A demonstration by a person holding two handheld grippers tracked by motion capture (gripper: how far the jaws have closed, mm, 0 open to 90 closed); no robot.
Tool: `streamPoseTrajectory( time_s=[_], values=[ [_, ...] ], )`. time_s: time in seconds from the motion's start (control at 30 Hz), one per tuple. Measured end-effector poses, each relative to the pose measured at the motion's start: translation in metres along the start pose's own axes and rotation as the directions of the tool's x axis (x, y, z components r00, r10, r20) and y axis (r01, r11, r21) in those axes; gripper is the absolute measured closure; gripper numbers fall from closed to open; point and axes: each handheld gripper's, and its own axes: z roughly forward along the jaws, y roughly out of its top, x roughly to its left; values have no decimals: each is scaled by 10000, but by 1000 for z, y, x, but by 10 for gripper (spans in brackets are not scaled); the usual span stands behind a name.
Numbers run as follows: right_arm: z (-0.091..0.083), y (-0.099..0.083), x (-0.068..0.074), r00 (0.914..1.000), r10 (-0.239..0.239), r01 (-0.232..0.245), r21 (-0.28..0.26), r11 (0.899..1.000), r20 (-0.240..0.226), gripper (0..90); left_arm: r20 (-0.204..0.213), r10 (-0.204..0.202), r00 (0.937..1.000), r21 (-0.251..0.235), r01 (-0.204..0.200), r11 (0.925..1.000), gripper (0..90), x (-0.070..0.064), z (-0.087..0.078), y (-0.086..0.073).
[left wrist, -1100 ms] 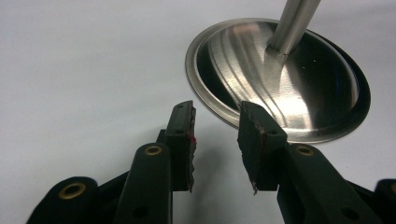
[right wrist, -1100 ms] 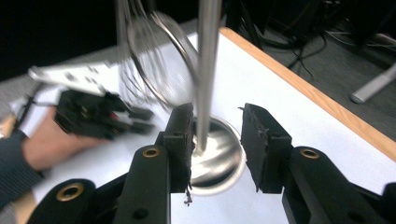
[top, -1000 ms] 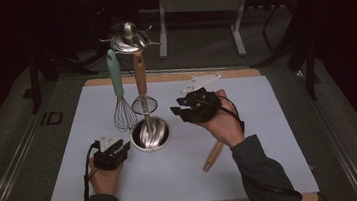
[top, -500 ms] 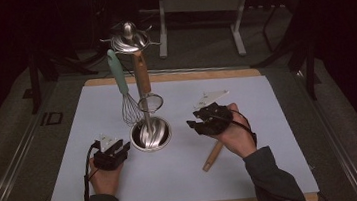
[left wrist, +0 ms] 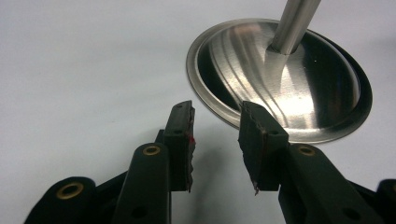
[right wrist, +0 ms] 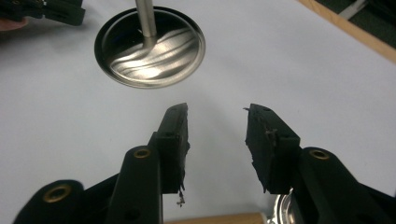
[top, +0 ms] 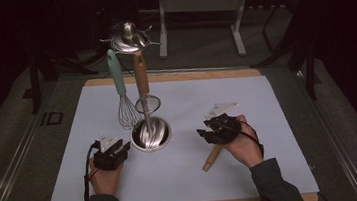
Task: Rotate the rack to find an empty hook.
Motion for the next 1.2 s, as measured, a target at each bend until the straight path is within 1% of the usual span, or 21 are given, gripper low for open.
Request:
streamPoseTrajectory(
  time_s=[0.13, 0.3, 0.37, 0.47, 0.57, 0.67, 0.73, 0.83, 0.9, 0.93, 0.97, 1.0, 1.1, 1.2],
  values=[
    [3, -15, -3, 9992, 382, -383, -50, 9993, -110, 575, -41, 7, 10000, -24, -7, 10000, 654, 0, 0, 0],
    [5, -32, -9, 9981, 617, -617, 113, 9980, 2, 567, -73, 12, 10000, -34, -13, 10000, 680, 0, -1, 0],
    [5, -38, -13, 9969, 786, -787, 108, 9968, 32, 565, -57, 34, 10000, -98, -35, 9999, 689, 0, -1, 0],
    [5, -47, -17, 9944, 1057, -1057, 16, 9944, 23, 565, -198, 78, 9998, -352, -85, 9993, 713, -1, -4, -1],
    [6, -55, -21, 9915, 1300, -1300, 15, 9915, -106, 563, -220, -53, 9997, -523, 42, 9986, 725, 1, -6, -1],
    [7, -61, -25, 9905, 1376, -1375, 152, 9904, -48, 561, -180, -142, 9997, -623, 131, 9980, 736, 1, -8, -1],
    [7, -64, -27, 9891, 1470, -1470, 98, 9891, -35, 563, -103, -224, 9997, -721, 216, 9972, 755, 0, -9, -1],
    [8, -68, -28, 9879, 1553, -1553, 152, 9877, -8, 565, -10, -161, 9999, -913, 159, 9957, 802, -3, -14, 1],
    [7, -70, -28, 9859, 1671, -1670, 135, 9859, -95, 564, 58, -69, 10000, -1097, 75, 9939, 843, -5, -18, 3],
    [7, -71, -28, 9842, 1750, -1750, 51, 9846, -274, 563, 127, -50, 9999, -1187, 64, 9929, 874, -6, -19, 3],
    [6, -71, -28, 9827, 1811, -1812, -7, 9834, -395, 561, 217, -59, 9997, -1254, 85, 9921, 896, -7, -21, 3],
    [5, -71, -27, 9825, 1824, -1827, -49, 9832, -391, 560, 302, -101, 9995, -1365, 141, 9905, 897, -7, -22, 4],
    [2, -72, -28, 9843, 1750, -1753, -98, 9845, -240, 553, 381, -99, 9992, -1780, 166, 9839, 898, -10, -29, 6],
    [1, -74, -30, 9855, 1697, -1697, -18, 9855, 100, 549, 480, -200, 9986, -2263, 303, 9736, 898, -13, -38, 9]
  ],
)
